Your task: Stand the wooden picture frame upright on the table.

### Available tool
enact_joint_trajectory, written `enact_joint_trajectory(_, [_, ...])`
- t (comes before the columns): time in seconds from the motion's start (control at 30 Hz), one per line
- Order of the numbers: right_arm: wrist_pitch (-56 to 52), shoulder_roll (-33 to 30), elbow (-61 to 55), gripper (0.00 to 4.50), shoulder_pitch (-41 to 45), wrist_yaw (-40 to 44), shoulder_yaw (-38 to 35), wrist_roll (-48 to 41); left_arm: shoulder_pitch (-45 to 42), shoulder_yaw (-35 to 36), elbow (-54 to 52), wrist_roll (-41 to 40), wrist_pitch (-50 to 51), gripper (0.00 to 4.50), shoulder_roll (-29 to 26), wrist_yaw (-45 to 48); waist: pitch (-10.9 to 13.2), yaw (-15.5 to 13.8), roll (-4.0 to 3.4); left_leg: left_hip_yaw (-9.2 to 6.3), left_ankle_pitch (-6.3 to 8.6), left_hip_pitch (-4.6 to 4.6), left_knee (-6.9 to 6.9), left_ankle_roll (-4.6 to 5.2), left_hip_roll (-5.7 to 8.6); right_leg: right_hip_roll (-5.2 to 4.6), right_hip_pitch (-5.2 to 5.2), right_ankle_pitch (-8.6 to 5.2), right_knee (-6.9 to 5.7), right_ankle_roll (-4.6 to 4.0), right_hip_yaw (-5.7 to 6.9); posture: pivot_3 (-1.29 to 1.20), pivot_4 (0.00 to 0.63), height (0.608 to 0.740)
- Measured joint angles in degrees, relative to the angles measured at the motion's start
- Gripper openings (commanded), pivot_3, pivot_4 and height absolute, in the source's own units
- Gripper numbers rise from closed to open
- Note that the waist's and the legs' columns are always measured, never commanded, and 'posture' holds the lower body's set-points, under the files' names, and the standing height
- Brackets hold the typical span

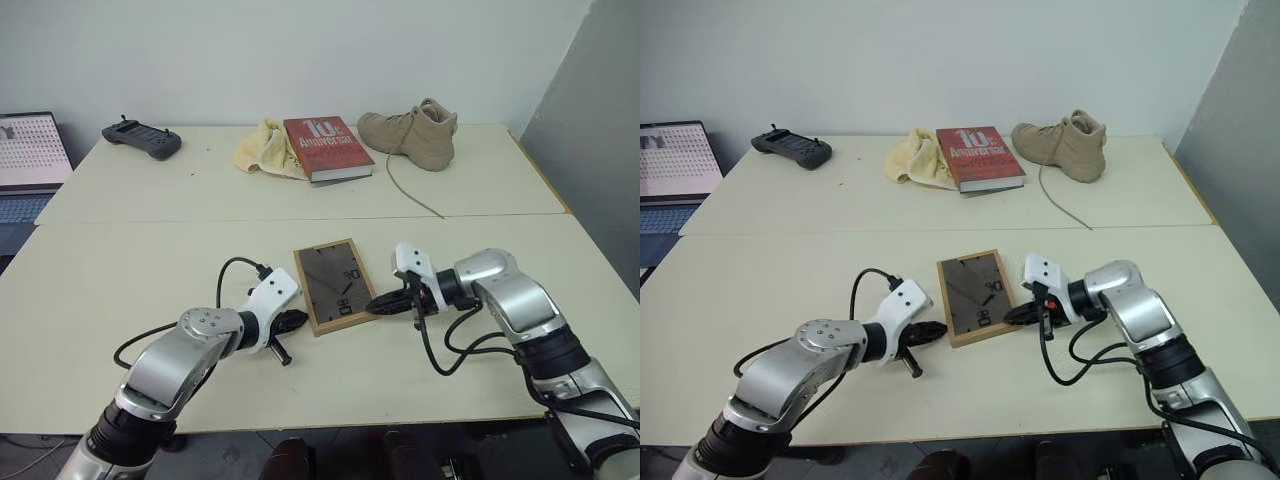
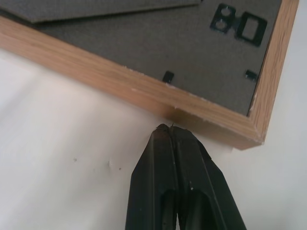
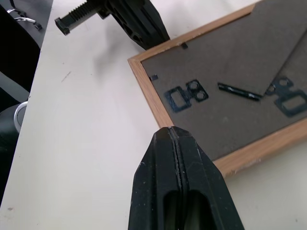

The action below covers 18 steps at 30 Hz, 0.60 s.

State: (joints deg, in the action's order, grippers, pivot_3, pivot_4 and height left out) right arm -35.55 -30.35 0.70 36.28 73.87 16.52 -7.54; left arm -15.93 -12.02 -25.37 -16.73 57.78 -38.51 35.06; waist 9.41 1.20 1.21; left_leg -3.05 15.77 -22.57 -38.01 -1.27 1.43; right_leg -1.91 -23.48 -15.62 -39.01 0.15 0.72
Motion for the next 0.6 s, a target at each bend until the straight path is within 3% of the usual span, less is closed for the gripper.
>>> enact_joint_trajectory(0.2, [6.87, 3.08, 11.48, 0.00, 4.33, -16.65, -3.75, 5.35, -0.54, 3.58, 6.90, 1.58, -5.18, 0.05, -1.82, -0.94, 0.00, 0.30, 0.00, 0.01, -0.01, 0.12, 0.06, -0.01, -0.03, 0.06, 0.04, -0.01, -0.02, -0.01, -0.01, 0.00, 0.150, 0.740])
enact_joint_trajectory(0.3, [10.69, 7.32, 16.90, 0.00, 4.67, -20.58, -2.43, 7.38, -3.56, 4.04, 13.29, 3.57, -8.77, 0.05, 1.41, -3.22, -0.01, 0.31, -0.01, 0.05, -0.01, 0.13, 0.03, -0.01, -0.03, 0.06, 0.09, 0.00, -0.01, -0.01, -0.03, 0.00, 0.150, 0.740])
enact_joint_trajectory(0.43, [12.40, 11.66, 20.58, 0.00, 4.62, -21.80, 0.14, 8.04, -5.04, 3.42, 14.88, 4.37, -9.88, 0.05, 5.61, -4.79, 0.00, 0.28, 0.00, 0.08, -0.03, 0.02, -0.03, -0.06, -0.03, 0.05, 0.04, 0.00, 0.00, 0.00, -0.05, 0.00, 0.150, 0.740])
enact_joint_trajectory(0.6, [11.28, 11.11, 19.29, 0.00, 4.40, -19.63, -0.03, 6.43, -2.57, 3.17, 10.24, 4.41, -7.90, 0.05, 3.76, -3.70, 0.00, 0.37, -0.01, 0.07, -0.01, 0.04, -0.01, -0.03, -0.02, 0.03, 0.01, 0.00, 0.00, -0.01, -0.07, 0.00, 0.150, 0.740])
